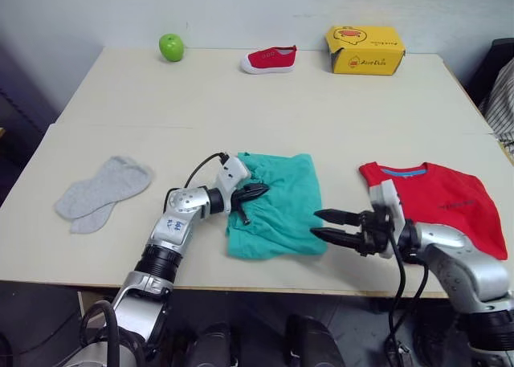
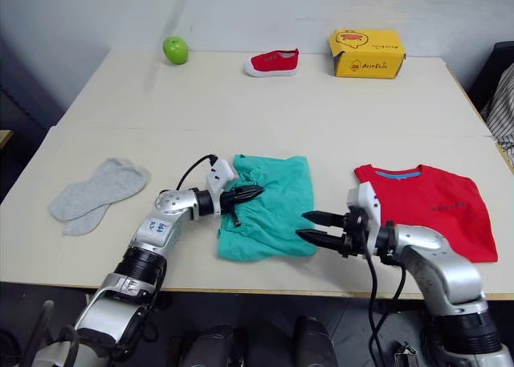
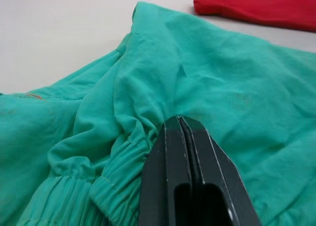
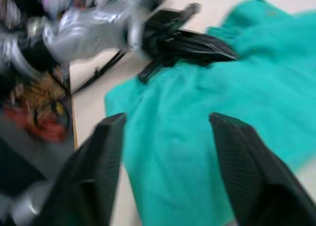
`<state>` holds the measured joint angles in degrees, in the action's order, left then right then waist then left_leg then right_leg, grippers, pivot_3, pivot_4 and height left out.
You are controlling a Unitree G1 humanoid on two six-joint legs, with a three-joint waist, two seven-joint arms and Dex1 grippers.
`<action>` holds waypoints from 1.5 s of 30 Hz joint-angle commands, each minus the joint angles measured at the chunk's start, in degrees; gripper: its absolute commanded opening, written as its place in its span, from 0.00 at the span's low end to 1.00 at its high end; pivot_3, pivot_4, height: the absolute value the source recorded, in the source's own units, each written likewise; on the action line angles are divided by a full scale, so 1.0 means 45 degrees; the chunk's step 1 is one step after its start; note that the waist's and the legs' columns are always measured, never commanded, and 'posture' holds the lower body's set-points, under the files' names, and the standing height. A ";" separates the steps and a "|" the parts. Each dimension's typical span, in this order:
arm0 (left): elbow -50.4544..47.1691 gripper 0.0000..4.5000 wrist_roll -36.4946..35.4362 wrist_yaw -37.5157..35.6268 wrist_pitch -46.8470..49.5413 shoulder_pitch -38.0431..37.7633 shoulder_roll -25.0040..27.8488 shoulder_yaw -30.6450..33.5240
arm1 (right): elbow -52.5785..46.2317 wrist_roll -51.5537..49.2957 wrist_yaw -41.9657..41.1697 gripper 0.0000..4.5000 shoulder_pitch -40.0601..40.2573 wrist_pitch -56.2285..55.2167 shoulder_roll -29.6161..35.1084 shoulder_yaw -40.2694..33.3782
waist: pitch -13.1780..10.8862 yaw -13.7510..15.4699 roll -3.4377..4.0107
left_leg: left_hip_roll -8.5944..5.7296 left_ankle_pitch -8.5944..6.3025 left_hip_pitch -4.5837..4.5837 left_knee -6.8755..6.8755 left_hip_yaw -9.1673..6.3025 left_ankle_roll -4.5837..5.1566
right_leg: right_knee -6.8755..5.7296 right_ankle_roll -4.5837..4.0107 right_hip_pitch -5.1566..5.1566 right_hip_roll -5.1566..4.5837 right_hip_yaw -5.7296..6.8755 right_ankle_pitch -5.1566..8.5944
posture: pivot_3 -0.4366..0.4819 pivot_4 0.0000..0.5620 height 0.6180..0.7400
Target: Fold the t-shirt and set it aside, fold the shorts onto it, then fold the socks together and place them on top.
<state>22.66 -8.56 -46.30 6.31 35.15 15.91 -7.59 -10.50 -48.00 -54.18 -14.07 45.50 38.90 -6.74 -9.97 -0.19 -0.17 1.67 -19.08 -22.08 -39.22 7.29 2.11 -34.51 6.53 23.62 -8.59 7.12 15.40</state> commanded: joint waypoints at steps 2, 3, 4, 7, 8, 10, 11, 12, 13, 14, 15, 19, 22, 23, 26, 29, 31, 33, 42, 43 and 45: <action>-0.0010 0.00 -0.0084 -0.0576 -0.1055 -0.0127 0.0280 0.0178 | 0.2953 -0.0239 0.2136 0.95 -0.2324 0.4538 0.0397 0.0018 | 0.0000 0.0017 0.0000 | -0.0004 0.0001 -0.0004 -0.0001 0.0005 0.0002 | 0.0001 -0.0003 0.0007 -0.0003 0.0002 -0.0002 | 0.48 0.27 1.00; 0.0036 0.00 -0.0052 -0.0618 -0.1111 -0.0157 0.0307 0.0156 | 0.3633 -0.0134 0.2540 0.99 -0.2916 0.4976 0.0071 0.0051 | 0.0000 0.0016 0.0000 | -0.0003 0.0001 -0.0010 -0.0001 0.0004 0.0002 | 0.0001 -0.0004 0.0012 -0.0001 0.0008 -0.0001 | 0.48 0.27 1.00; 0.0077 0.00 -0.0030 -0.0642 -0.1176 -0.0185 0.0315 0.0139 | 0.4238 -0.0060 0.2906 0.99 -0.3467 0.5333 -0.0311 0.0040 | 0.0000 0.0018 0.0001 | -0.0001 0.0001 -0.0017 0.0000 0.0001 0.0001 | 0.0001 -0.0007 0.0014 0.0004 0.0018 0.0000 | 0.48 0.27 1.00; 0.0181 0.00 0.0295 -0.0721 -0.1569 -0.0316 0.0418 -0.0125 | 0.5248 0.0390 0.2918 0.99 -0.4651 0.5843 -0.1047 0.0696 | 0.0001 -0.0066 0.0001 | -0.0003 0.0001 -0.0025 0.0002 0.0019 0.0001 | -0.0005 -0.0007 0.0023 0.0044 0.0027 0.0000 | 0.48 0.27 1.00; 0.0219 0.00 0.0493 -0.0725 -0.1775 -0.0367 0.0478 -0.0267 | 0.5435 0.0533 0.2780 0.99 -0.4945 0.5907 -0.1262 0.0938 | 0.0001 -0.0063 0.0001 | -0.0008 0.0003 -0.0025 0.0002 0.0031 0.0004 | -0.0008 -0.0006 0.0025 0.0064 0.0026 0.0000 | 0.48 0.27 1.00; 0.0271 0.00 0.0635 -0.0641 -0.1892 -0.0482 0.0461 -0.0346 | 0.6089 0.0731 0.2919 0.99 -0.5585 0.5835 -0.2001 0.0930 | 0.0004 -0.0071 -0.0004 | -0.0005 0.0004 -0.0021 0.0000 0.0034 0.0007 | -0.0016 -0.0006 0.0023 0.0079 0.0026 0.0000 | 0.48 0.27 1.00; 0.0260 0.00 0.0631 -0.0547 -0.1872 -0.0554 0.0408 -0.0311 | 0.6419 0.0843 0.3044 0.95 -0.5915 0.5696 -0.2420 0.0862 | 0.0005 -0.0112 -0.0006 | -0.0006 0.0004 -0.0022 0.0000 0.0033 0.0007 | -0.0019 -0.0006 0.0023 0.0080 0.0026 0.0000 | 0.48 0.27 1.00; 0.0255 0.00 0.0621 -0.0481 -0.1859 -0.0598 0.0367 -0.0282 | 0.6641 0.0948 0.3101 0.90 -0.6133 0.5603 -0.2689 0.0805 | 0.0006 -0.0151 -0.0006 | -0.0004 0.0004 -0.0014 0.0000 0.0038 0.0007 | -0.0029 -0.0006 0.0022 0.0082 0.0022 0.0000 | 0.48 0.27 1.00; 0.0213 0.00 0.0631 -0.0428 -0.1854 -0.0679 0.0352 -0.0282 | 0.6778 0.1063 0.3032 0.86 -0.6347 0.5602 -0.2893 0.0887 | 0.0006 -0.0177 -0.0006 | -0.0005 0.0004 -0.0015 0.0000 0.0039 0.0007 | -0.0033 -0.0005 0.0022 0.0082 0.0022 0.0000 | 0.48 0.27 1.00; 0.0175 0.00 0.0649 -0.0403 -0.1878 -0.0751 0.0358 -0.0290 | 0.6821 0.1155 0.2880 0.78 -0.6494 0.5611 -0.3020 0.0991 | 0.0006 -0.0187 -0.0006 | -0.0005 0.0007 -0.0017 0.0000 0.0039 0.0010 | -0.0036 -0.0005 0.0024 0.0081 0.0022 -0.0001 | 0.48 0.27 1.00; 0.0113 0.00 0.0660 -0.0341 -0.1867 -0.0813 0.0365 -0.0275 | 0.6849 0.1177 0.2764 0.72 -0.6621 0.5679 -0.3127 0.1019 | 0.0006 -0.0207 -0.0006 | -0.0006 0.0007 -0.0016 0.0000 0.0036 0.0010 | -0.0044 -0.0005 0.0025 0.0081 0.0024 -0.0001 | 0.48 0.27 1.00; -0.0132 0.00 0.0507 -0.0322 -0.2033 -0.0977 0.0456 -0.0089 | 0.6742 0.1213 0.2495 0.40 -0.6877 0.5998 -0.3191 0.1008 | 0.0006 -0.0251 -0.0006 | -0.0017 0.0006 -0.0022 0.0000 0.0031 0.0016 | -0.0045 -0.0004 0.0025 0.0072 0.0026 -0.0001 | 0.48 0.27 1.00; -0.0505 0.00 0.0134 -0.0769 -0.1941 -0.0991 0.0715 0.0113 | 0.6303 0.1211 0.2189 0.18 -0.7011 0.6437 -0.2760 0.1180 | 0.0006 -0.0295 -0.0006 | -0.0019 0.0005 -0.0022 0.0000 0.0031 0.0018 | -0.0045 -0.0003 0.0025 0.0068 0.0028 -0.0002 | 0.48 0.27 1.00; -0.0765 0.00 -0.0191 -0.1093 -0.1760 -0.0931 0.0882 0.0295 | 0.6021 0.1080 0.1907 0.09 -0.7156 0.6739 -0.2412 0.1226 | 0.0002 -0.0300 -0.0002 | -0.0018 0.0005 -0.0022 0.0001 0.0029 0.0018 | -0.0045 -0.0003 0.0024 0.0068 0.0029 -0.0001 | 0.48 0.27 1.00; -0.2223 0.04 -0.1781 -0.2579 -0.0507 -0.1160 0.1435 0.0674 | 0.5044 0.0683 0.0683 0.00 -0.7432 0.7247 -0.0970 0.1360 | -0.0006 -0.0304 0.0011 | -0.0018 0.0005 -0.0066 0.0000 0.0036 0.0018 | -0.0049 -0.0003 0.0072 0.0066 0.0020 -0.0001 | 0.48 0.27 1.00; -0.4263 0.20 -0.3408 -0.3201 0.1296 -0.1682 0.1901 0.1050 | 0.3965 0.0092 -0.1100 0.00 -0.7485 0.8059 0.1362 0.1718 | -0.0009 -0.0259 0.0016 | -0.0017 0.0004 -0.0071 0.0003 0.0024 0.0019 | -0.0042 -0.0003 0.0077 0.0066 0.0026 -0.0001 | 0.48 0.27 1.00; -0.5611 0.34 -0.4124 -0.3372 0.2300 -0.2147 0.2301 0.1206 | 0.3374 -0.0017 -0.2850 0.00 -0.7232 0.7961 0.3648 0.2141 | -0.0016 -0.0165 0.0027 | -0.0026 -0.0003 -0.0091 0.0003 0.0003 0.0031 | -0.0024 -0.0003 0.0077 0.0055 0.0044 -0.0001 | 0.48 0.27 1.00; -0.6441 0.47 -0.4473 -0.3350 0.2858 -0.2493 0.2575 0.1283 | 0.3252 0.0211 -0.4198 0.00 -0.6969 0.7400 0.5343 0.2511 | -0.0022 -0.0035 0.0037 | -0.0032 -0.0018 -0.0094 0.0002 -0.0001 0.0039 | -0.0002 -0.0003 0.0072 0.0049 0.0050 -0.0001 | 0.48 0.27 1.00; -0.8244 0.99 -0.5363 -0.3351 0.3598 -0.3548 0.3400 0.1963 | 0.7389 0.4397 -0.8343 0.00 -0.5273 0.1289 0.9715 0.3875 | -0.0025 -0.0003 0.0036 | -0.0030 -0.0026 -0.0058 0.0000 0.0039 0.0041 | 0.0114 0.0021 0.0024 0.0056 0.0026 -0.0014 | 0.48 0.27 1.00; -0.8341 0.99 -0.5426 -0.3408 0.3637 -0.3610 0.3473 0.2016 | 0.8080 0.5057 -0.8452 0.00 -0.5348 0.0452 0.9697 0.4106 | -0.0025 -0.0010 0.0037 | -0.0029 -0.0025 -0.0053 0.0000 0.0042 0.0040 | 0.0111 0.0021 0.0024 0.0058 0.0025 -0.0014 | 0.48 0.27 1.00; -0.8499 0.99 -0.5531 -0.3468 0.3720 -0.3728 0.3609 0.2101 | 0.9828 0.6091 -0.8280 0.00 -0.6008 -0.0862 0.9251 0.4279 | -0.0028 -0.0060 0.0041 | -0.0020 -0.0020 -0.0049 0.0000 0.0061 0.0030 | 0.0103 0.0021 0.0034 0.0064 0.0009 -0.0014 | 0.48 0.27 1.00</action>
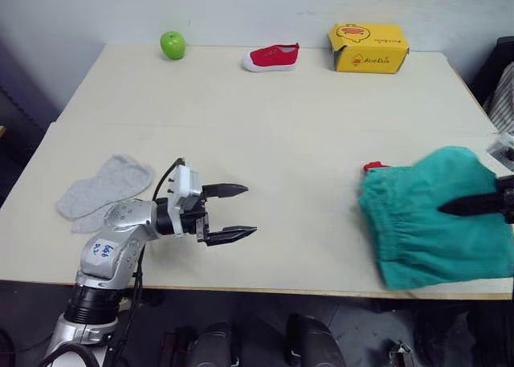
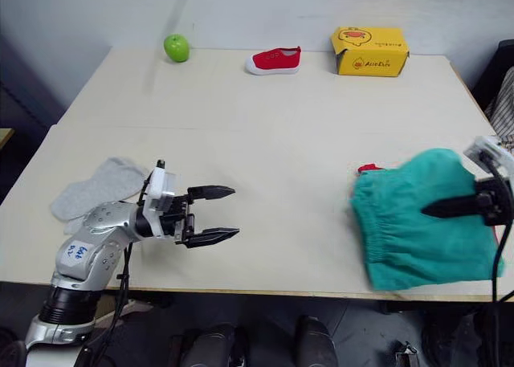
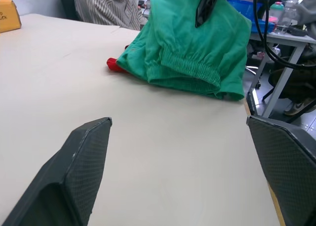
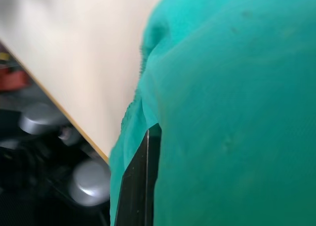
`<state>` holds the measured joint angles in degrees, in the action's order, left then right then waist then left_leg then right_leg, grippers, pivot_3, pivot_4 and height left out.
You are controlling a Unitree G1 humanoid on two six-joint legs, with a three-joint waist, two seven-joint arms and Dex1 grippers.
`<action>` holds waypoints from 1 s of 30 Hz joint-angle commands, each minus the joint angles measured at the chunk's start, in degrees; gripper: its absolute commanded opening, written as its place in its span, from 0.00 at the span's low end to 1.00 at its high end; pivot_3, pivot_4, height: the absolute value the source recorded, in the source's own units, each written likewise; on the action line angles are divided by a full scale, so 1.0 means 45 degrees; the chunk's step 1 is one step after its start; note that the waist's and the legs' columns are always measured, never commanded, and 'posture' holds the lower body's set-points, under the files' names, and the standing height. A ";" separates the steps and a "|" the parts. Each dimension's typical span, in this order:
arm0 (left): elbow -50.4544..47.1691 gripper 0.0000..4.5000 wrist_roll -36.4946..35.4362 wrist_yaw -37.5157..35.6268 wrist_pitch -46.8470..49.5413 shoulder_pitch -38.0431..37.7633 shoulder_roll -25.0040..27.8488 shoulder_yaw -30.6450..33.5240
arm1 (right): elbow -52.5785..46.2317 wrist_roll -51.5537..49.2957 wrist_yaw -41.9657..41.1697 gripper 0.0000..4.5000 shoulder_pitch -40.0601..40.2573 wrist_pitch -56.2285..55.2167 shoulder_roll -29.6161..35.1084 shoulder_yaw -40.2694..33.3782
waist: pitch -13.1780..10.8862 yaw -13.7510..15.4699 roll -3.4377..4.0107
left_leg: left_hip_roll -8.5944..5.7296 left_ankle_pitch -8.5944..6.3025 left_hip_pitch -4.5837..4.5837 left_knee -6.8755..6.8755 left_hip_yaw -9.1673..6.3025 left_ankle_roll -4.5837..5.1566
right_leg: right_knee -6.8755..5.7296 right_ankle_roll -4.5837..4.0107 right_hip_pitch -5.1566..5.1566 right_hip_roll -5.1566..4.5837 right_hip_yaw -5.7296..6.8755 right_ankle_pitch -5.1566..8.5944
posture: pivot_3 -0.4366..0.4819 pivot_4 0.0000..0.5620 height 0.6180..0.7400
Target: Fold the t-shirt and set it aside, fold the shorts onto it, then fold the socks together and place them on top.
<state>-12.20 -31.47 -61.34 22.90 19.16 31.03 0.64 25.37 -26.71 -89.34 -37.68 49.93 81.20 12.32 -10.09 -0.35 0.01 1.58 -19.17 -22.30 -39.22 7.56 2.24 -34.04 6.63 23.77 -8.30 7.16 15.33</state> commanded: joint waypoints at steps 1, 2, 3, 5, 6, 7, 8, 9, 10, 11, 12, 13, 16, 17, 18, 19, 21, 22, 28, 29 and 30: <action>-0.0877 0.99 -0.0477 -0.0108 0.0088 -0.0258 0.0312 0.0303 | 0.2937 0.1960 -0.0178 0.00 -0.1276 -0.2628 -0.0494 0.0141 | -0.0006 -0.0050 0.0011 | 0.0003 0.0002 0.0008 0.0000 0.0012 -0.0004 | -0.0006 0.0000 0.0000 0.0007 -0.0012 0.0000 | 0.48 0.27 1.00; -0.0987 0.99 -0.0510 -0.0067 0.0127 -0.0341 0.0370 0.0336 | 0.3737 0.2438 0.0065 0.00 -0.1684 -0.3335 -0.0823 0.0187 | -0.0008 -0.0095 0.0017 | 0.0007 0.0002 0.0014 0.0001 0.0026 -0.0009 | -0.0005 0.0000 0.0003 0.0015 -0.0023 0.0000 | 0.48 0.27 1.00; -0.1069 0.99 -0.0542 -0.0036 0.0152 -0.0406 0.0417 0.0365 | 0.4325 0.2840 0.0147 0.00 -0.2009 -0.3867 -0.1065 0.0236 | -0.0010 -0.0134 0.0020 | 0.0009 0.0003 0.0023 0.0001 0.0040 -0.0012 | -0.0007 0.0000 0.0006 0.0019 -0.0037 0.0000 | 0.48 0.27 1.00; -0.1340 0.99 -0.0597 0.0112 0.0237 -0.0579 0.0457 0.0409 | 0.5704 0.3752 0.0705 0.00 -0.2630 -0.5131 -0.1603 0.0336 | -0.0011 -0.0210 0.0023 | 0.0015 0.0006 0.0025 0.0004 0.0042 -0.0020 | -0.0008 -0.0001 0.0006 0.0030 -0.0040 0.0000 | 0.48 0.27 1.00; -0.1456 0.99 -0.0617 0.0176 0.0280 -0.0650 0.0466 0.0430 | 0.6295 0.4107 0.0863 0.00 -0.2864 -0.5680 -0.1822 0.0337 | -0.0012 -0.0245 0.0024 | 0.0018 0.0007 0.0026 0.0004 0.0043 -0.0023 | -0.0008 -0.0001 0.0006 0.0034 -0.0043 0.0000 | 0.48 0.27 1.00; -0.1582 0.99 -0.0632 0.0261 0.0329 -0.0723 0.0472 0.0447 | 0.6919 0.4425 0.1148 0.00 -0.3064 -0.6242 -0.2057 0.0300 | -0.0013 -0.0254 0.0026 | 0.0017 0.0009 0.0025 0.0004 0.0046 -0.0025 | -0.0009 -0.0001 0.0008 0.0036 -0.0047 0.0000 | 0.48 0.27 1.00; -0.1704 0.99 -0.0664 0.0329 0.0389 -0.0806 0.0494 0.0483 | 0.7587 0.4581 0.1764 0.00 -0.3197 -0.6866 -0.2416 0.0100 | -0.0013 -0.0266 0.0025 | 0.0018 0.0009 0.0025 0.0004 0.0047 -0.0025 | -0.0013 -0.0001 0.0008 0.0037 -0.0049 0.0000 | 0.48 0.27 1.00; -0.1798 0.99 -0.0691 0.0386 0.0438 -0.0867 0.0511 0.0506 | 0.8146 0.4737 0.2205 0.00 -0.3341 -0.7362 -0.2691 -0.0056 | -0.0013 -0.0264 0.0026 | 0.0020 0.0010 0.0026 0.0004 0.0048 -0.0027 | -0.0047 -0.0001 0.0006 0.0040 -0.0052 0.0000 | 0.48 0.27 1.00; -0.1849 0.99 -0.0723 0.0413 0.0459 -0.0917 0.0540 0.0532 | 0.8545 0.4871 0.2473 0.00 -0.3470 -0.7700 -0.2882 -0.0170 | -0.0013 -0.0257 0.0026 | 0.0020 0.0010 0.0026 0.0003 0.0048 -0.0027 | -0.0065 -0.0001 0.0006 0.0040 -0.0054 0.0000 | 0.48 0.27 1.00; -0.1900 0.99 -0.0732 0.0447 0.0486 -0.0949 0.0581 0.0542 | 0.8914 0.5059 0.2364 0.00 -0.3664 -0.7285 -0.3075 -0.0122 | -0.0013 -0.0256 0.0026 | 0.0019 0.0011 0.0027 0.0002 0.0048 -0.0027 | -0.0066 -0.0001 0.0004 0.0041 -0.0056 0.0000 | 0.48 0.27 1.00; -0.1957 0.99 -0.0736 0.0483 0.0507 -0.0970 0.0618 0.0545 | 0.9140 0.5133 0.2230 0.00 -0.3541 -0.7743 -0.3267 -0.0223 | -0.0015 -0.0252 0.0030 | 0.0018 0.0012 0.0027 0.0001 0.0048 -0.0029 | -0.0067 -0.0001 0.0005 0.0041 -0.0057 0.0000 | 0.48 0.27 1.00; -0.1998 1.00 -0.0738 0.0511 0.0523 -0.0983 0.0643 0.0546 | 0.9326 0.5213 0.2139 0.11 -0.3457 -0.8133 -0.3412 -0.0324 | -0.0016 -0.0243 0.0031 | 0.0018 0.0014 0.0026 0.0000 0.0048 -0.0029 | -0.0071 -0.0001 0.0006 0.0041 -0.0058 0.0000 | 0.48 0.27 1.00; -0.2023 1.00 -0.0757 0.0449 0.0577 -0.0938 0.0843 0.0592 | 0.9650 0.5297 0.2291 0.31 -0.3190 -0.8855 -0.3526 -0.0717 | -0.0017 -0.0247 0.0033 | 0.0019 0.0014 0.0027 0.0000 0.0049 -0.0029 | -0.0072 -0.0001 0.0005 0.0044 -0.0062 0.0000 | 0.48 0.27 1.00; -0.2014 1.00 -0.0783 0.0416 0.0586 -0.0924 0.0912 0.0615 | 0.9700 0.5352 0.2425 0.37 -0.3176 -0.9075 -0.3502 -0.0838 | -0.0018 -0.0251 0.0035 | 0.0019 0.0014 0.0027 0.0000 0.0047 -0.0029 | -0.0073 -0.0001 0.0005 0.0044 -0.0060 0.0000 | 0.48 0.27 1.00; -0.1921 1.00 -0.0804 0.0315 0.0587 -0.0889 0.1034 0.0662 | 0.9724 0.5449 0.2668 0.46 -0.3200 -0.9423 -0.3330 -0.0997 | -0.0018 -0.0264 0.0035 | 0.0018 0.0014 0.0027 0.0000 0.0048 -0.0029 | -0.0074 0.0000 0.0005 0.0044 -0.0062 0.0000 | 0.48 0.27 1.00; -0.1828 1.00 -0.0806 0.0235 0.0575 -0.0859 0.1131 0.0690 | 0.9766 0.5512 0.2808 0.54 -0.3247 -0.9643 -0.3173 -0.1140 | -0.0019 -0.0271 0.0036 | 0.0020 0.0014 0.0031 0.0000 0.0049 -0.0029 | -0.0075 -0.0001 0.0004 0.0045 -0.0064 0.0000 | 0.48 0.27 1.00; -0.1581 1.00 -0.0662 0.0033 0.0432 -0.0827 0.1342 0.0673 | 0.9807 0.5714 0.2812 0.70 -0.3262 -1.0285 -0.2661 -0.1356 | -0.0030 -0.0265 0.0055 | 0.0021 0.0015 0.0036 -0.0001 0.0054 -0.0030 | -0.0081 -0.0001 0.0004 0.0047 -0.0071 0.0000 | 0.48 0.27 1.00; -0.1485 1.00 -0.0543 -0.0084 0.0334 -0.0821 0.1506 0.0666 | 0.9804 0.5859 0.3013 0.76 -0.3270 -1.0871 -0.2378 -0.1456 | -0.0042 -0.0253 0.0076 | 0.0020 0.0015 0.0037 -0.0001 0.0054 -0.0030 | -0.0082 -0.0001 0.0004 0.0047 -0.0071 0.0000 | 0.48 0.27 1.00; -0.0337 1.00 -0.0467 -0.0219 0.0249 -0.0852 0.2291 0.1374 | 0.9644 0.6050 0.5018 0.99 -0.4297 -1.4678 -0.1668 -0.2582 | -0.0086 -0.0354 0.0148 | 0.0026 0.0015 0.0055 -0.0001 0.0079 -0.0032 | -0.0086 0.0000 0.0007 0.0060 -0.0099 0.0001 | 0.48 0.27 1.00; -0.0253 1.00 -0.0469 -0.0293 0.0215 -0.0938 0.2387 0.1454 | 0.9594 0.5922 0.5292 0.99 -0.4491 -1.5303 -0.1722 -0.2852 | -0.0086 -0.0405 0.0148 | 0.0042 0.0009 0.0067 -0.0001 0.0097 -0.0043 | -0.0086 0.0000 0.0007 0.0077 -0.0117 0.0001 | 0.48 0.27 1.00; -0.0179 1.00 -0.0469 -0.0353 0.0155 -0.1036 0.2478 0.1539 | 0.9512 0.5773 0.5328 0.99 -0.4703 -1.5711 -0.1818 -0.3105 | -0.0090 -0.0438 0.0153 | 0.0051 0.0005 0.0077 0.0001 0.0109 -0.0053 | -0.0091 -0.0003 0.0007 0.0090 -0.0131 0.0003 | 0.48 0.27 1.00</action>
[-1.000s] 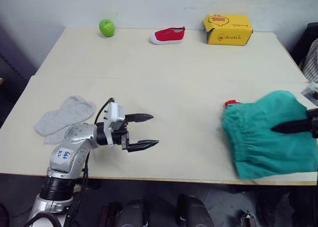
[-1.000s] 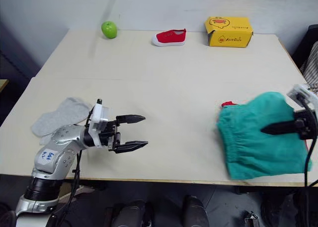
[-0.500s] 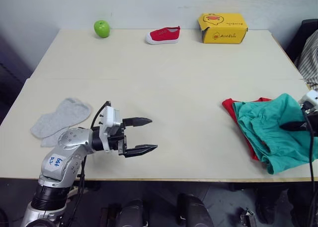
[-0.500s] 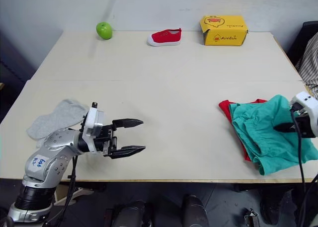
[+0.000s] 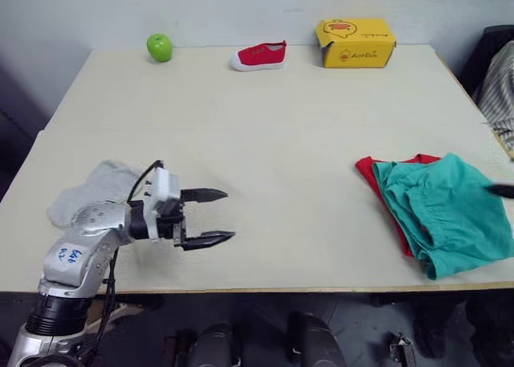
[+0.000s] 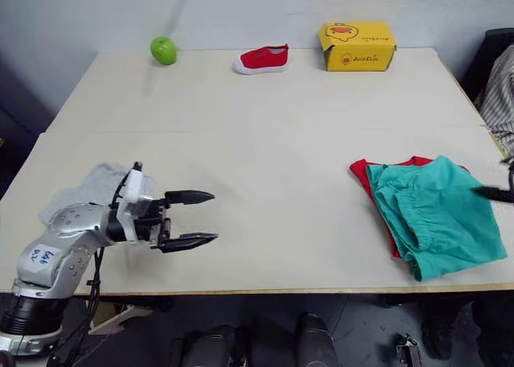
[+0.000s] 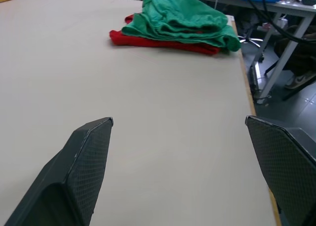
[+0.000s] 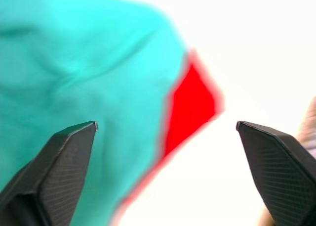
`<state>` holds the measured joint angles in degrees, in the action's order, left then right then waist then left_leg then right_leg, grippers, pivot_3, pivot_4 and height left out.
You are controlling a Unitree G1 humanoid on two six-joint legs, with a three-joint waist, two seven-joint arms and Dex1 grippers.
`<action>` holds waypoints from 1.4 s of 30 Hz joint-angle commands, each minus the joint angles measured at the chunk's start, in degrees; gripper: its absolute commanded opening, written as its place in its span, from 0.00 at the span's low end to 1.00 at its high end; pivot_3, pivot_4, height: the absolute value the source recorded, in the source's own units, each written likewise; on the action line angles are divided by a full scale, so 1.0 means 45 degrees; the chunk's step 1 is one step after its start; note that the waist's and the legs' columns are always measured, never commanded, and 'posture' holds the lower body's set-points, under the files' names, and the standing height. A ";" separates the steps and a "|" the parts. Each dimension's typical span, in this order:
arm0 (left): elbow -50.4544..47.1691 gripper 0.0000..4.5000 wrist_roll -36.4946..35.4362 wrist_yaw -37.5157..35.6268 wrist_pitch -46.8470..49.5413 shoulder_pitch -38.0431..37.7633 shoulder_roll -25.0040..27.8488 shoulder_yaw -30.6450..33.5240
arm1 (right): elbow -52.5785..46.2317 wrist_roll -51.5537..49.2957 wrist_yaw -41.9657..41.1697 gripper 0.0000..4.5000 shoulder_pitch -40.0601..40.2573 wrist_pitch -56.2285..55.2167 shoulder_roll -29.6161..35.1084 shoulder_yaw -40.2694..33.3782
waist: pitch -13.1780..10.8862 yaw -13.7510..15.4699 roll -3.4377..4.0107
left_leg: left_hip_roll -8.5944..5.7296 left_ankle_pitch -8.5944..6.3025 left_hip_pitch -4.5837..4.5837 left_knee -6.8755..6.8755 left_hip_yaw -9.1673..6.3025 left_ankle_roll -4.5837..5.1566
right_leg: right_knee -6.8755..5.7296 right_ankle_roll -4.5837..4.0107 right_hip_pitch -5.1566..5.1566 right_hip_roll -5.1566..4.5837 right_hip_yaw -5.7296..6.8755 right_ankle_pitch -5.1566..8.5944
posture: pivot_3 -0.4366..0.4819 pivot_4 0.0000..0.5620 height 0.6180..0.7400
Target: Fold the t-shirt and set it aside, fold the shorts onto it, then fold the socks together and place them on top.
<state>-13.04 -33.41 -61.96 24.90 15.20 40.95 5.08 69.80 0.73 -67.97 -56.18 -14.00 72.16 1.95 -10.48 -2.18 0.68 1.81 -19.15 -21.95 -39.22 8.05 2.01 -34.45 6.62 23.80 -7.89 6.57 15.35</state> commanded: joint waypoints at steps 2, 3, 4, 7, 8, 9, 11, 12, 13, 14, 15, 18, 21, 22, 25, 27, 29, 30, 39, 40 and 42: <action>0.0258 1.00 0.0167 -0.0356 -0.0604 -0.0481 0.0486 0.0747 | -0.0850 -0.0804 0.0002 0.99 -0.0811 -0.1908 -0.0119 -0.1233 | -0.0010 -0.0078 0.0006 | 0.0015 -0.0005 0.0022 0.0011 0.0029 -0.0009 | -0.0003 -0.0002 0.0001 0.0018 -0.0034 0.0001 | 0.48 0.27 1.00; 0.0425 1.00 0.0301 -0.0352 -0.0874 -0.0636 0.0523 0.0917 | -0.1222 -0.1225 -0.0577 0.99 -0.0733 -0.1897 -0.0325 -0.1500 | -0.0010 -0.0104 0.0005 | 0.0023 -0.0008 0.0034 0.0015 0.0042 -0.0014 | -0.0002 -0.0003 0.0000 0.0028 -0.0051 0.0002 | 0.48 0.27 1.00; 0.0686 1.00 0.0407 -0.0244 -0.1220 -0.0757 0.0482 0.1175 | -0.1811 -0.1763 -0.1284 0.99 -0.0450 -0.1733 -0.0572 -0.1773 | -0.0010 -0.0135 0.0005 | 0.0031 -0.0011 0.0048 0.0019 0.0053 -0.0019 | -0.0002 -0.0003 -0.0002 0.0037 -0.0067 0.0002 | 0.48 0.27 1.00; 0.1593 1.00 0.0668 0.0403 -0.2173 -0.1148 0.0190 0.2054 | -0.4641 -0.3515 -0.2194 0.99 0.1517 -0.1199 -0.1597 -0.2742 | -0.0019 -0.0137 -0.0012 | 0.0057 -0.0014 0.0084 0.0027 0.0068 -0.0023 | -0.0012 -0.0008 -0.0020 0.0056 -0.0084 0.0004 | 0.48 0.27 1.00; 0.1828 1.00 0.0775 0.0552 -0.2458 -0.1309 0.0138 0.2302 | -0.5771 -0.4009 -0.2109 0.99 0.2313 -0.0967 -0.1982 -0.3046 | -0.0019 -0.0111 -0.0015 | 0.0067 -0.0018 0.0099 0.0026 0.0069 -0.0029 | -0.0013 -0.0011 -0.0032 0.0058 -0.0084 0.0006 | 0.48 0.27 1.00; 0.2016 1.00 0.0845 0.0656 -0.2659 -0.1512 0.0119 0.2541 | -0.7053 -0.4572 -0.1941 0.99 0.3177 -0.0445 -0.2425 -0.3328 | -0.0021 -0.0066 -0.0018 | 0.0065 -0.0020 0.0104 0.0025 0.0068 -0.0027 | -0.0019 -0.0011 -0.0038 0.0054 -0.0085 0.0006 | 0.48 0.27 1.00; 0.2299 1.00 0.1368 0.1065 -0.3472 -0.2127 0.0148 0.3111 | -1.0625 -0.6106 -0.1365 0.99 0.5444 0.1628 -0.3437 -0.3598 | -0.0021 0.0070 -0.0018 | 0.0064 -0.0025 0.0105 0.0022 0.0073 -0.0020 | -0.0031 -0.0011 -0.0031 0.0045 -0.0094 0.0006 | 0.48 0.27 1.00; 0.2403 1.00 0.1790 0.1377 -0.4092 -0.2505 0.0158 0.3449 | -1.2264 -0.6749 -0.1137 0.99 0.6546 0.2253 -0.3980 -0.3636 | -0.0020 0.0124 -0.0018 | 0.0064 -0.0028 0.0102 0.0024 0.0076 -0.0020 | -0.0039 -0.0011 -0.0020 0.0043 -0.0099 0.0006 | 0.48 0.27 1.00; 0.2469 1.00 0.2070 0.1663 -0.4594 -0.2870 0.0148 0.3827 | -1.3566 -0.7099 -0.0764 0.99 0.7425 0.2578 -0.4511 -0.3623 | -0.0020 0.0147 -0.0017 | 0.0068 -0.0034 0.0104 0.0026 0.0070 -0.0027 | -0.0047 -0.0017 -0.0017 0.0042 -0.0098 0.0009 | 0.48 0.27 1.00; 0.2482 1.00 0.2090 0.1881 -0.4849 -0.3226 0.0101 0.4281 | -1.4537 -0.7211 -0.0294 0.99 0.8076 0.2777 -0.5028 -0.3541 | -0.0021 0.0151 -0.0016 | 0.0071 -0.0042 0.0104 0.0024 0.0069 -0.0030 | -0.0057 -0.0021 -0.0013 0.0043 -0.0097 0.0011 | 0.48 0.27 1.00; 0.2398 1.00 0.1957 0.2106 -0.4863 -0.3716 0.0036 0.4850 | -1.5230 -0.7258 0.0208 0.99 0.8588 0.2850 -0.5658 -0.3433 | -0.0020 0.0157 -0.0019 | 0.0071 -0.0043 0.0095 0.0026 0.0076 -0.0028 | -0.0051 -0.0022 0.0000 0.0041 -0.0100 0.0012 | 0.48 0.27 1.00; 0.2304 1.00 0.1788 0.2643 -0.5141 -0.5719 -0.0270 0.6673 | -1.6142 -0.6552 0.0967 0.99 0.9586 0.1596 -0.7582 -0.2736 | -0.0011 0.0136 -0.0033 | 0.0065 -0.0063 0.0101 0.0022 0.0084 -0.0008 | -0.0048 -0.0022 -0.0004 0.0022 -0.0105 0.0011 | 0.48 0.27 1.00; 0.2535 1.00 0.1722 0.3091 -0.5629 -0.7214 -0.0715 0.8152 | -1.6337 -0.5919 0.1254 0.99 1.0241 0.0618 -0.8608 -0.2332 | -0.0003 0.0108 -0.0053 | 0.0070 -0.0098 0.0123 0.0024 0.0083 -0.0008 | -0.0050 -0.0027 -0.0012 -0.0030 -0.0111 0.0014 | 0.48 0.27 1.00; 0.2678 1.00 0.1681 0.3438 -0.5810 -0.7665 -0.0962 0.8808 | -1.6505 -0.5840 0.1493 0.99 1.0523 0.0446 -0.8951 -0.2278 | -0.0003 0.0113 -0.0056 | 0.0069 -0.0102 0.0124 0.0024 0.0084 -0.0006 | -0.0051 -0.0028 -0.0011 -0.0054 -0.0109 0.0015 | 0.48 0.27 1.00; 0.3179 1.00 0.1558 0.4183 -0.6017 -0.9142 -0.1570 1.0542 | -1.7035 -0.6002 0.1348 0.99 1.1340 -0.0733 -0.9655 -0.2190 | 0.0026 0.0131 -0.0112 | 0.0052 -0.0108 0.0123 0.0031 0.0065 0.0006 | -0.0042 -0.0033 -0.0021 -0.0083 -0.0083 0.0018 | 0.48 0.27 1.00; 0.3640 1.00 0.1409 0.4475 -0.5752 -1.0043 -0.1873 1.1297 | -1.7251 -0.6085 0.1442 0.99 1.1589 -0.0978 -0.9883 -0.2202 | 0.0045 0.0115 -0.0146 | 0.0051 -0.0138 0.0136 0.0031 0.0072 0.0015 | -0.0026 -0.0042 -0.0023 -0.0090 -0.0083 0.0023 | 0.48 0.27 1.00; 0.4068 1.00 0.1170 0.4738 -0.5230 -1.0845 -0.2164 1.1840 | -1.7500 -0.6307 0.1445 0.99 1.1790 -0.0575 -0.9870 -0.2012 | 0.0068 0.0104 -0.0184 | 0.0046 -0.0182 0.0160 0.0030 0.0087 0.0008 | -0.0006 -0.0044 -0.0031 -0.0104 -0.0083 0.0024 | 0.48 0.27 1.00; 0.4188 1.00 0.1149 0.4919 -0.4992 -1.1189 -0.2257 1.2020 | -1.7598 -0.6381 0.1406 0.99 1.1880 -0.0420 -0.9832 -0.1926 | 0.0081 0.0103 -0.0207 | 0.0045 -0.0205 0.0163 0.0030 0.0090 -0.0018 | 0.0001 -0.0045 -0.0031 -0.0110 -0.0084 0.0025 | 0.48 0.27 1.00; 0.1280 1.00 -0.0327 0.5367 -0.2177 -1.0776 -0.1219 1.1365 | -1.7630 -0.6596 0.1242 0.99 1.1772 0.0082 -0.9638 -0.1887 | 0.0152 0.0345 -0.0322 | 0.0058 -0.0254 0.0171 0.0030 0.0042 -0.0001 | 0.0009 -0.0106 0.0002 -0.0143 -0.0130 0.0058 | 0.48 0.27 1.00; 0.0847 1.00 -0.0232 0.5648 -0.1595 -1.0301 -0.0709 1.0910 | -1.7556 -0.6619 0.1115 0.99 1.1704 0.0069 -0.9632 -0.1839 | 0.0153 0.0384 -0.0323 | 0.0059 -0.0247 0.0170 0.0030 0.0040 -0.0012 | 0.0002 -0.0112 -0.0010 -0.0142 -0.0129 0.0061 | 0.48 0.27 1.00; 0.0275 1.00 0.0020 0.5946 -0.0691 -0.9497 0.0141 1.0014 | -1.7390 -0.6627 0.0963 0.99 1.1596 0.0029 -0.9648 -0.1781 | 0.0148 0.0440 -0.0313 | 0.0061 -0.0213 0.0170 0.0030 0.0042 -0.0071 | -0.0022 -0.0121 -0.0027 -0.0139 -0.0129 0.0066 | 0.48 0.27 1.00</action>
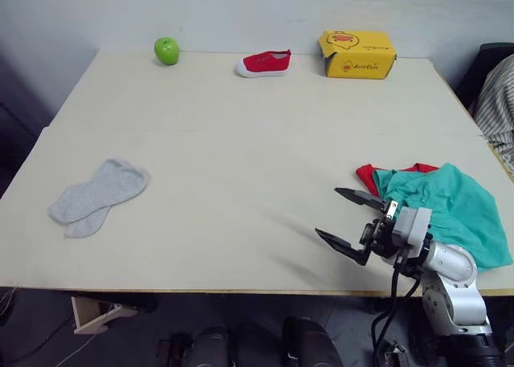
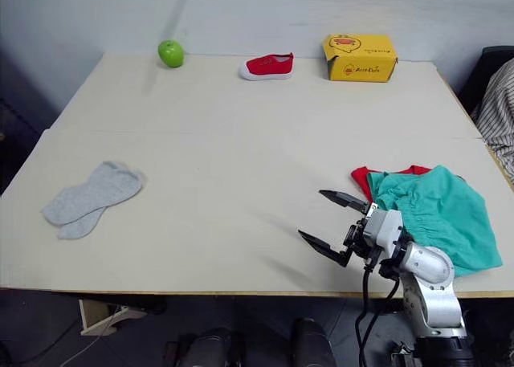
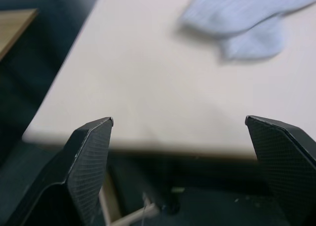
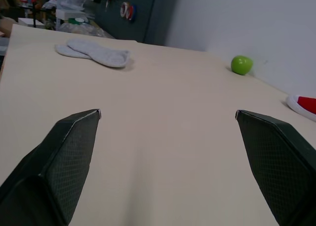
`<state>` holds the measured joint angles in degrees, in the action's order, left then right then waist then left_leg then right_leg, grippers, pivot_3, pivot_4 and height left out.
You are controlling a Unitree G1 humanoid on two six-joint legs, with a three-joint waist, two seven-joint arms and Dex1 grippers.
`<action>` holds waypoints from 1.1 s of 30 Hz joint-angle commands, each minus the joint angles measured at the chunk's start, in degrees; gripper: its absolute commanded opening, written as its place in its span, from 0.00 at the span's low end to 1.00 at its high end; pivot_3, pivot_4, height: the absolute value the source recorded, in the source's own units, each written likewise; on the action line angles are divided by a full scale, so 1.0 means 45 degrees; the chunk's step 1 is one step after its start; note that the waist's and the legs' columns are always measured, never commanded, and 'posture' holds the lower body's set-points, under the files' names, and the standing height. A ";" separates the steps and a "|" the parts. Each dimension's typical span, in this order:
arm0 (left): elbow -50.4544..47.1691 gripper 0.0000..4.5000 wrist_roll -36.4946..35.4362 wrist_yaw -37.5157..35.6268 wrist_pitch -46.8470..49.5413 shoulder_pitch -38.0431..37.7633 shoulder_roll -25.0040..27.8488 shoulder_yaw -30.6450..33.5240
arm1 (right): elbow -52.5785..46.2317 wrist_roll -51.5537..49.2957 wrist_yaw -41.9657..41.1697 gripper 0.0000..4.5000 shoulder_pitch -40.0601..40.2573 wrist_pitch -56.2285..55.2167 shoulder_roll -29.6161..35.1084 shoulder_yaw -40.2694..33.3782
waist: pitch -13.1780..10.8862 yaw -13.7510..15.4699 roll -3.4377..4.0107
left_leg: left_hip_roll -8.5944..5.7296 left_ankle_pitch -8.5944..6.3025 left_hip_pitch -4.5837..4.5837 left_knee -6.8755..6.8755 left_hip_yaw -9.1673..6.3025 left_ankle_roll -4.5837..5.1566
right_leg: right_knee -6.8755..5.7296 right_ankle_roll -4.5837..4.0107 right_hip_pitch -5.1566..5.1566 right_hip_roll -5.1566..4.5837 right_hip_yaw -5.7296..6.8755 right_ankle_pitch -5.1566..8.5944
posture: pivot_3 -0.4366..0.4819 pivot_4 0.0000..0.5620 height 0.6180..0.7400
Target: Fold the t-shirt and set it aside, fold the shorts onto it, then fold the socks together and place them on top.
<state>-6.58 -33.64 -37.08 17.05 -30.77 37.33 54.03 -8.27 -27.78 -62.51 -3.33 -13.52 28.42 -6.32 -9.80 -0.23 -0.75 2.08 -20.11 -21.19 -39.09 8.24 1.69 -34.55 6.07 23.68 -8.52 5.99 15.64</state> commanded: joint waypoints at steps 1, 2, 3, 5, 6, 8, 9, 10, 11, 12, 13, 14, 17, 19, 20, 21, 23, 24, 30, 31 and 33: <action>-0.1332 1.00 0.0204 0.0625 0.1678 0.1241 0.1429 -0.1442 | 0.0075 -0.0253 -0.0297 0.99 -0.0197 -0.0132 0.0053 0.0077 | -0.0005 -0.0008 0.0018 | 0.0000 0.0005 0.0000 0.0000 0.0003 -0.0010 | -0.0009 -0.0003 0.0001 0.0004 -0.0002 0.0002 | 0.48 0.27 1.00; -0.1427 1.00 0.0290 0.0761 0.2108 0.1571 0.1729 -0.1806 | 0.0152 -0.0225 -0.0323 0.99 -0.0226 -0.0174 0.0041 0.0091 | -0.0011 -0.0020 0.0030 | 0.0000 0.0005 0.0001 0.0001 0.0004 -0.0016 | -0.0025 -0.0010 0.0005 0.0005 0.0001 0.0006 | 0.48 0.27 1.00; -0.1498 1.00 0.0371 0.0849 0.2443 0.1840 0.1967 -0.2084 | 0.0203 -0.0215 -0.0340 0.99 -0.0242 -0.0193 0.0037 0.0102 | -0.0017 -0.0049 0.0040 | 0.0000 0.0002 0.0002 0.0001 0.0011 -0.0026 | -0.0042 -0.0015 0.0007 0.0011 0.0005 0.0009 | 0.48 0.27 1.00; -0.1429 1.00 0.0791 0.1216 0.3289 0.2494 0.2550 -0.2868 | 0.0308 -0.0121 -0.0302 0.99 -0.0265 -0.0308 0.0046 0.0099 | -0.0022 -0.0252 0.0047 | 0.0006 -0.0010 0.0001 0.0003 0.0037 -0.0028 | -0.0071 -0.0023 0.0024 0.0028 0.0030 0.0013 | 0.48 0.27 1.00; -0.1358 1.00 0.1016 0.1501 0.3717 0.2876 0.2758 -0.3251 | 0.0382 -0.0057 -0.0283 0.99 -0.0286 -0.0379 0.0061 0.0083 | -0.0024 -0.0338 0.0050 | 0.0007 0.0005 0.0001 0.0009 0.0040 0.0004 | -0.0111 -0.0023 0.0024 0.0040 0.0045 0.0013 | 0.48 0.27 1.00; -0.1288 1.00 0.1265 0.1860 0.4309 0.3457 0.2881 -0.3725 | 0.0439 0.0023 -0.0195 0.99 -0.0294 -0.0426 0.0083 0.0036 | -0.0024 -0.0433 0.0049 | 0.0030 0.0013 -0.0001 0.0009 0.0066 0.0021 | -0.0108 -0.0023 0.0031 0.0095 0.0075 0.0014 | 0.48 0.27 1.00; -0.1249 1.00 0.1348 0.1984 0.4554 0.3733 0.2861 -0.3961 | 0.0433 0.0066 -0.0131 0.99 -0.0279 -0.0432 0.0098 0.0012 | -0.0025 -0.0452 0.0050 | 0.0039 0.0012 0.0001 0.0008 0.0069 0.0019 | -0.0106 -0.0023 0.0030 0.0161 0.0081 0.0014 | 0.48 0.27 1.00; -0.1202 1.00 0.1454 0.2011 0.4638 0.3956 0.2808 -0.4199 | 0.0410 0.0111 -0.0050 0.99 -0.0261 -0.0442 0.0105 -0.0014 | -0.0025 -0.0454 0.0050 | 0.0054 0.0011 0.0001 0.0007 0.0078 0.0016 | -0.0099 -0.0023 0.0030 0.0188 0.0075 0.0014 | 0.48 0.27 1.00; -0.1116 1.00 0.1568 0.2053 0.4736 0.4173 0.2736 -0.4497 | 0.0373 0.0128 0.0029 0.99 -0.0226 -0.0406 0.0113 -0.0031 | -0.0025 -0.0439 0.0051 | 0.0067 0.0009 0.0002 0.0007 0.0080 0.0012 | -0.0099 -0.0026 0.0031 0.0198 0.0074 0.0016 | 0.48 0.27 1.00; -0.1050 1.00 0.1661 0.2061 0.4814 0.4326 0.2697 -0.4678 | 0.0346 0.0130 0.0087 0.99 -0.0222 -0.0368 0.0127 -0.0030 | -0.0026 -0.0418 0.0051 | 0.0075 0.0008 0.0003 0.0006 0.0081 0.0009 | -0.0100 -0.0032 0.0031 0.0204 0.0074 0.0019 | 0.48 0.27 1.00; -0.0784 1.00 0.1812 0.1999 0.4689 0.4622 0.2631 -0.5059 | 0.0313 0.0140 0.0126 0.99 -0.0201 -0.0311 0.0168 -0.0019 | -0.0026 -0.0398 0.0051 | 0.0084 0.0007 0.0003 0.0004 0.0081 0.0004 | -0.0099 -0.0037 0.0032 0.0211 0.0074 0.0022 | 0.48 0.27 1.00; -0.0467 1.00 0.1929 0.1992 0.4615 0.4999 0.2537 -0.5425 | 0.0296 0.0146 0.0149 0.99 -0.0180 -0.0272 0.0204 -0.0011 | -0.0028 -0.0348 0.0055 | 0.0091 0.0007 0.0006 0.0001 0.0082 -0.0004 | -0.0101 -0.0042 0.0032 0.0215 0.0075 0.0025 | 0.48 0.27 1.00; 0.0023 1.00 0.2221 0.2085 0.4982 0.5836 0.2436 -0.6216 | 0.0340 0.0204 0.0231 0.99 -0.0162 -0.0265 0.0272 -0.0027 | -0.0028 -0.0276 0.0052 | 0.0101 0.0019 0.0009 -0.0001 0.0083 -0.0028 | -0.0106 -0.0054 0.0035 0.0216 0.0075 0.0032 | 0.48 0.27 1.00; 0.0576 1.00 0.2547 0.2352 0.5361 0.6234 0.2426 -0.6555 | 0.0525 0.0268 0.0268 0.99 -0.0203 -0.0365 0.0267 -0.0065 | -0.0029 -0.0261 0.0056 | 0.0111 0.0030 0.0012 -0.0002 0.0080 -0.0049 | -0.0111 -0.0058 0.0035 0.0212 0.0076 0.0034 | 0.48 0.27 1.00; 0.0850 1.00 0.2625 0.2506 0.5556 0.6421 0.2375 -0.6580 | 0.0654 0.0284 0.0268 0.99 -0.0231 -0.0430 0.0266 -0.0100 | -0.0032 -0.0258 0.0065 | 0.0109 0.0028 0.0028 -0.0002 0.0079 -0.0068 | -0.0103 -0.0065 0.0033 0.0207 0.0073 0.0038 | 0.48 0.27 1.00; 0.1065 0.96 0.2645 0.2639 0.5749 0.6577 0.2305 -0.6539 | 0.0766 0.0291 0.0254 1.00 -0.0252 -0.0489 0.0269 -0.0130 | -0.0027 -0.0255 0.0073 | 0.0106 0.0029 0.0034 -0.0002 0.0079 -0.0087 | -0.0106 -0.0073 0.0033 0.0202 0.0069 0.0042 | 0.48 0.27 1.00; 0.1389 0.87 0.2702 0.2809 0.5936 0.6761 0.2212 -0.6479 | 0.0939 0.0308 0.0219 1.00 -0.0261 -0.0596 0.0271 -0.0163 | -0.0026 -0.0270 0.0083 | 0.0114 0.0042 0.0046 -0.0002 0.0079 -0.0107 | -0.0123 -0.0082 0.0033 0.0193 0.0066 0.0047 | 0.48 0.27 1.00; 0.1591 0.81 0.2828 0.2923 0.5881 0.6804 0.2193 -0.6475 | 0.1011 0.0316 0.0179 1.00 -0.0250 -0.0654 0.0280 -0.0172 | -0.0024 -0.0278 0.0088 | 0.0129 0.0050 0.0050 -0.0001 0.0079 -0.0119 | -0.0123 -0.0083 0.0032 0.0189 0.0062 0.0047 | 0.48 0.27 1.00; 0.2881 0.38 0.3148 0.2792 0.5241 0.6884 0.2149 -0.6568 | 0.0973 0.0214 0.0132 1.00 0.0003 -0.0777 0.0380 -0.0290 | -0.0024 -0.0312 0.0112 | 0.0162 0.0063 0.0183 0.0033 0.0100 -0.0156 | -0.0227 -0.0165 -0.0005 0.0194 0.0038 0.0097 | 0.48 0.27 1.00; 0.3066 0.30 0.3168 0.2670 0.5094 0.6891 0.2156 -0.6630 | 0.0906 0.0176 0.0128 1.00 0.0072 -0.0761 0.0420 -0.0308 | -0.0023 -0.0313 0.0115 | 0.0166 0.0067 0.0194 0.0044 0.0102 -0.0166 | -0.0235 -0.0174 -0.0006 0.0197 0.0036 0.0103 | 0.48 0.27 1.00; 0.3361 0.16 0.3161 0.2307 0.4477 0.6941 0.2115 -0.6720 | 0.0798 0.0127 0.0136 1.00 0.0184 -0.0726 0.0508 -0.0332 | -0.0014 -0.0311 0.0133 | 0.0176 0.0072 0.0203 0.0052 0.0104 -0.0177 | -0.0245 -0.0187 -0.0004 0.0202 0.0036 0.0111 | 0.48 0.27 1.00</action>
<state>5.33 -21.32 -25.96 37.84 1.70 47.45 24.71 -2.38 -25.91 -61.77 -2.83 -16.07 30.04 -6.38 -9.86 -1.63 -0.15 2.88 -19.79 -20.27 -38.84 8.71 0.89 -35.65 5.22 23.66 -7.61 6.15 16.15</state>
